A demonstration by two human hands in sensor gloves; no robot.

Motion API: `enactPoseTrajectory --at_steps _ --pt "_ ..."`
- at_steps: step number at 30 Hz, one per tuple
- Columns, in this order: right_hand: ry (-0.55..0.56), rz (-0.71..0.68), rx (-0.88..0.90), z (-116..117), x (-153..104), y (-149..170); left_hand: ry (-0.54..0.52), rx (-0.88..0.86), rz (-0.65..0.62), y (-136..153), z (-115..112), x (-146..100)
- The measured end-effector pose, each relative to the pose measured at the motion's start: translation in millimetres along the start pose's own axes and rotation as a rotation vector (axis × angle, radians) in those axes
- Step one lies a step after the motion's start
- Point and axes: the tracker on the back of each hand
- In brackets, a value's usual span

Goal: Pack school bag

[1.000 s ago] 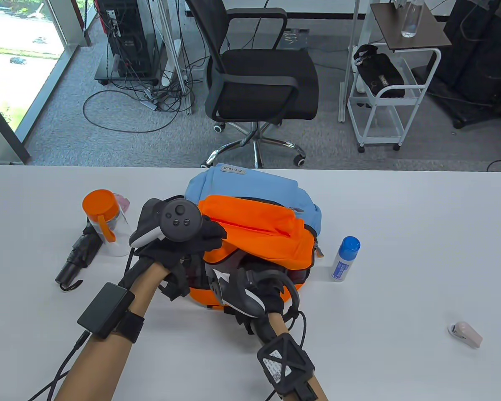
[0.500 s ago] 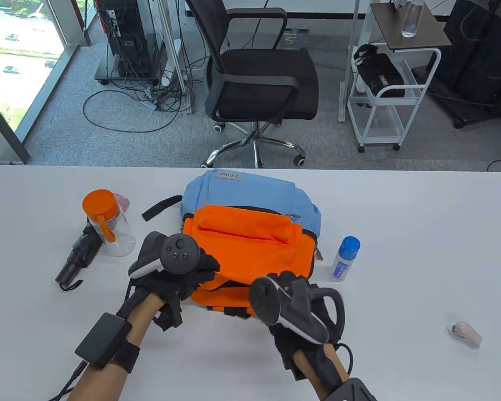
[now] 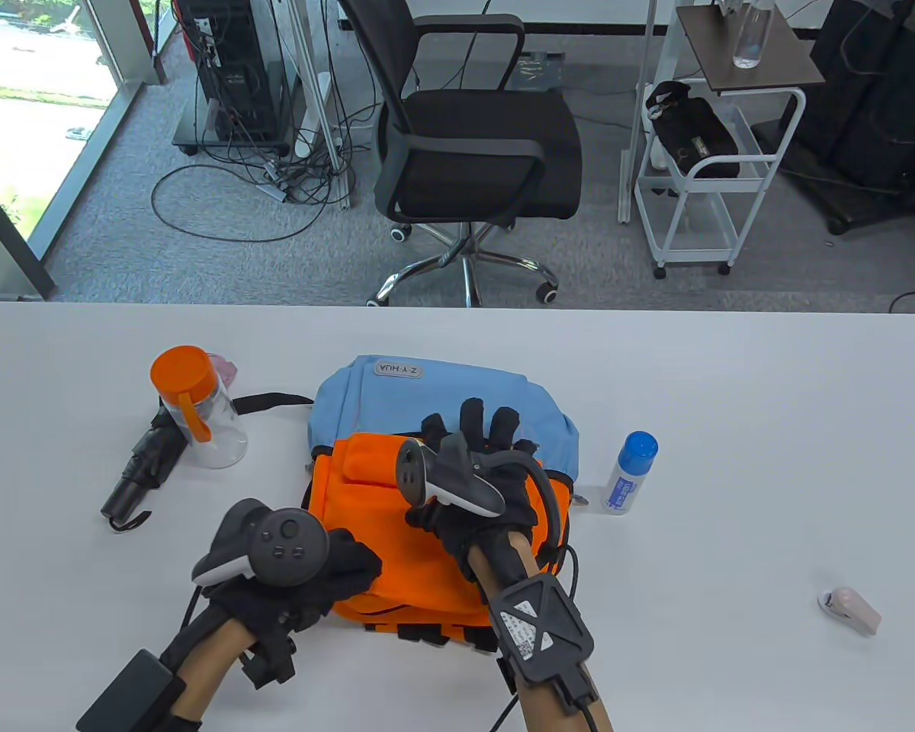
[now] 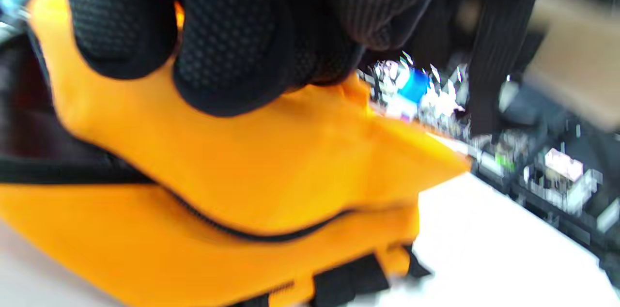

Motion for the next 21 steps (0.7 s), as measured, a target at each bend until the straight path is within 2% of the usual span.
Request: enactPoseTrajectory --at_steps 1,3,4,5,7,8,11,15,17,19,20,21 --pt "-0.033 -0.002 -0.001 5 4 1 -0.037 -0.023 0.024 6 7 -4" --pt "-0.14 -0.023 0.113 19 13 6 -0.129 -0.074 0.158 33 24 -11" --pt "-0.124 -0.022 0.161 19 11 8 -0.137 -0.08 0.213 42 26 -11" --pt "-0.095 -0.034 0.198 20 12 9 -0.137 -0.079 0.288 55 28 -8" --pt "-0.144 -0.019 0.161 21 10 8 -0.112 -0.042 0.423 76 25 3" --pt "-0.131 -0.021 0.156 21 9 6 -0.073 -0.012 0.499 87 21 11" --pt "-0.142 -0.018 0.158 21 7 5 0.0 0.011 0.631 113 7 34" --pt "-0.114 -0.025 0.162 24 3 5 0.107 -0.098 0.631 129 -13 56" --pt "-0.123 -0.026 0.164 25 1 5 0.112 -0.198 0.601 131 -19 65" --pt "-0.126 -0.02 0.171 25 1 5 0.059 -0.311 0.593 133 -21 69" --pt "-0.13 -0.014 0.169 25 1 4 -0.002 -0.332 0.6 134 -21 69" --pt "-0.133 -0.011 0.161 25 1 3 -0.008 -0.338 0.598 134 -21 69"
Point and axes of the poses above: the tracker on the back of each hand, its own y axis roughly to the little-finger side, its own x axis roughly from the wrist to the fingertips, z = x × y, and after that the axes turned 4 degrees about y, right-handed
